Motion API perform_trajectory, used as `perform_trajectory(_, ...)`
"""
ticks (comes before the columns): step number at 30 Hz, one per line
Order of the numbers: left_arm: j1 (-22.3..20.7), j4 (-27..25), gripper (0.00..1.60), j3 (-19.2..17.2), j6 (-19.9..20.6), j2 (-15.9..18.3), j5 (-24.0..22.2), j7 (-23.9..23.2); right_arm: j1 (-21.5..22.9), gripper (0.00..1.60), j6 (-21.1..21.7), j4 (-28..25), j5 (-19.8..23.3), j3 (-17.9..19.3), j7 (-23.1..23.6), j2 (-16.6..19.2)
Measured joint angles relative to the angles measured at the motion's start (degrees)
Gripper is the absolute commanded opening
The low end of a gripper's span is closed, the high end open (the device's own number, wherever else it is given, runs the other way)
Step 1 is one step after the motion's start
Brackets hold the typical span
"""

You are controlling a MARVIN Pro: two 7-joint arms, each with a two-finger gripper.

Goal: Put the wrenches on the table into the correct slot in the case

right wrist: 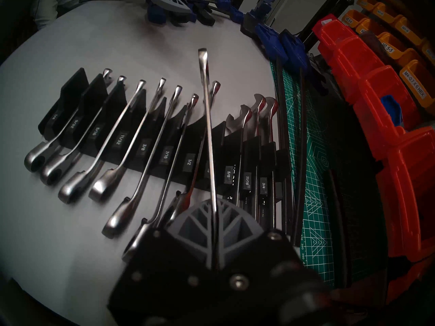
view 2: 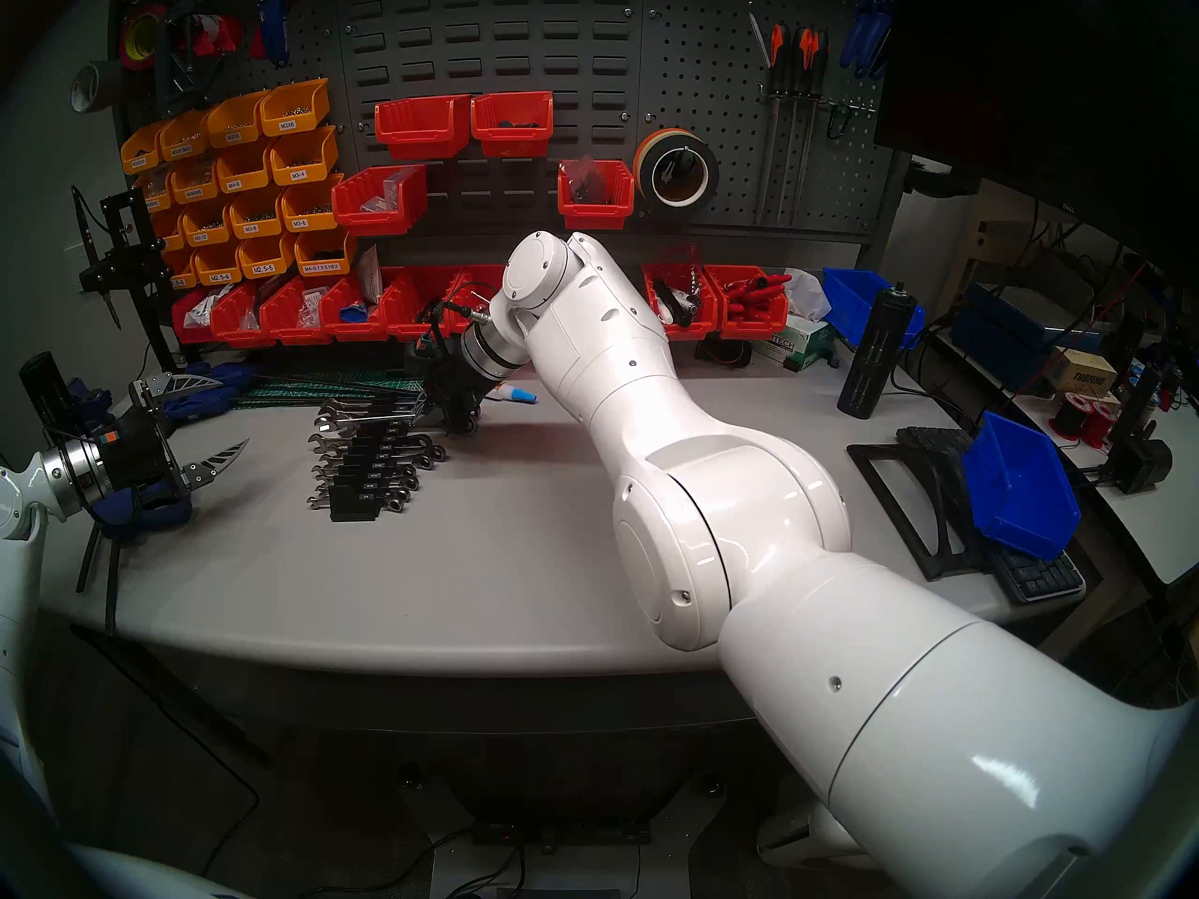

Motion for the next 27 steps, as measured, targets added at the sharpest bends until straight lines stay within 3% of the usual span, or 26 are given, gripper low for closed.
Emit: perform_trajectory(27, 0.0, 0.0, 1.6, 0.0, 0.0, 0.0, 0.0, 0.0, -0.6, 0.0, 0.6, 0.0, -0.7, -0.1, -0.1, -0.1)
